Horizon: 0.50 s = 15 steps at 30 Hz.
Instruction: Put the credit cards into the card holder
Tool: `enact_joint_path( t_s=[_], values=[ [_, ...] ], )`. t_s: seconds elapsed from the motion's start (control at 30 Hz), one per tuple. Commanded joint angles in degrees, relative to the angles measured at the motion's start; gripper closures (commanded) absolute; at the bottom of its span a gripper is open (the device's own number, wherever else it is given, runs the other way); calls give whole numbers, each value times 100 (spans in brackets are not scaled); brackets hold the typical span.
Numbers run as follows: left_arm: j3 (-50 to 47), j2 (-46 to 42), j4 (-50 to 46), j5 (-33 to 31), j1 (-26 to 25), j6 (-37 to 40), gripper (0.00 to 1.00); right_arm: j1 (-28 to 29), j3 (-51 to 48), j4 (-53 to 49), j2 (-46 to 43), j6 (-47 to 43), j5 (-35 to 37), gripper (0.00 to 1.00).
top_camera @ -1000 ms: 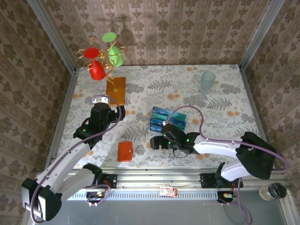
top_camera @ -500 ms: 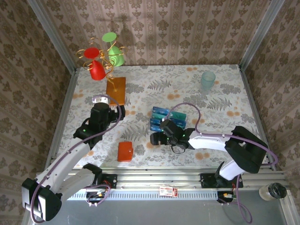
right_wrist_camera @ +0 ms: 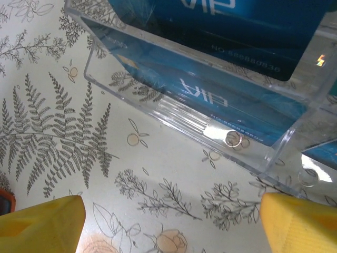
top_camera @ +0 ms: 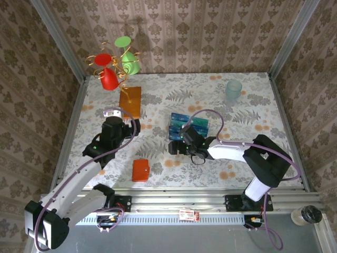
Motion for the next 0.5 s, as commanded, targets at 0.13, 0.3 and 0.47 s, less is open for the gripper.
enact_joint_path(
  t_s=[0.13,0.3,0.47],
  values=[
    [-60,-79,74,-101,-7,-77,0,-314,358,114,280,-255,-162,13],
    [-91,-72,84,-78,-7,-137,0,-502,643,137,453,-306,-283,13],
    [-117,-71,60,-70,-7,-176,0,-539,1079,88,784,-354,-398,14]
  ],
)
